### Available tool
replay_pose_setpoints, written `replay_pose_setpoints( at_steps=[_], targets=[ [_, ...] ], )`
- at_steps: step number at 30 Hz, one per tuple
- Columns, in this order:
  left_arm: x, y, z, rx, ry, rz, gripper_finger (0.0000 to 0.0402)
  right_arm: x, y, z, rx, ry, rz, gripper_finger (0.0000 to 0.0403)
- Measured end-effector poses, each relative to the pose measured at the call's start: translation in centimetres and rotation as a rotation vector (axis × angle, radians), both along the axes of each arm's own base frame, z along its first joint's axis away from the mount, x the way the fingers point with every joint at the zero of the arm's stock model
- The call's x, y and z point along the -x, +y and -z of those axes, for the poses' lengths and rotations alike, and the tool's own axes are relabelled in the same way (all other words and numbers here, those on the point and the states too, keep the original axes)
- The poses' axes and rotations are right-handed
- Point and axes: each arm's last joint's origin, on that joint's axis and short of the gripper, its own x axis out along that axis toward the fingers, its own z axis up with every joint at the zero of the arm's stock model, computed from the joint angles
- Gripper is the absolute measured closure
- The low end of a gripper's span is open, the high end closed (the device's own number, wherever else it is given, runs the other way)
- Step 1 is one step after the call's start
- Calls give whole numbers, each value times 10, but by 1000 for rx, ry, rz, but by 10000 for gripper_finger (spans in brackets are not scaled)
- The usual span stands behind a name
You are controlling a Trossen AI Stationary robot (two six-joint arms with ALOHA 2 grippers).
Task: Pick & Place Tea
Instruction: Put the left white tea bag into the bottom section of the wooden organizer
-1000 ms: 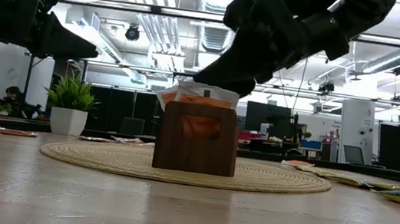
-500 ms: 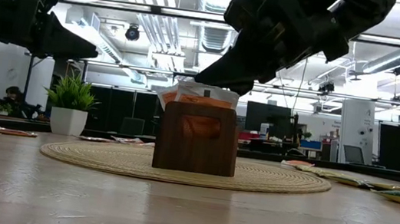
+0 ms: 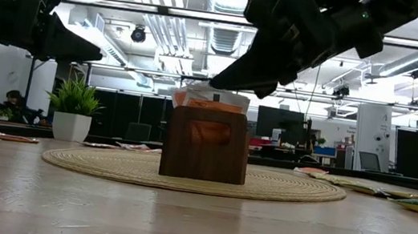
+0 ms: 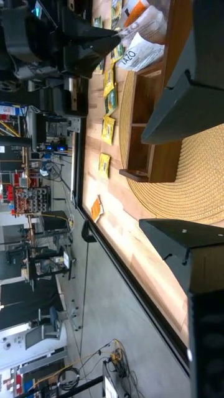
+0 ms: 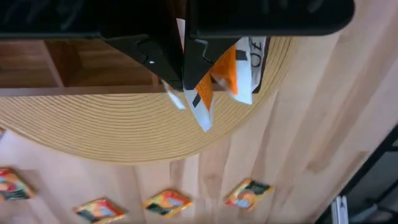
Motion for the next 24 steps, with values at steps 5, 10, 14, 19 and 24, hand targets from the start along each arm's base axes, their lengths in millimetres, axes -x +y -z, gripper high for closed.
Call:
replay_pose_setpoints(
  at_steps=[5,10,14,19,24],
  targets=[
    [0,0,0,0,0,0,199,10,0,-5,-27,-71,22,395],
    [0,0,0,0,0,0,199,21,-3,-3,-34,-79,69,395],
    [0,0,0,0,1,0,199,24,1,-2,-57,-178,64,395],
    [0,0,0,0,0,-1,199,32,2,4,-64,-230,89,395],
    [0,0,0,0,1,-1,199,36,3,7,-75,-255,96,395]
  ],
)
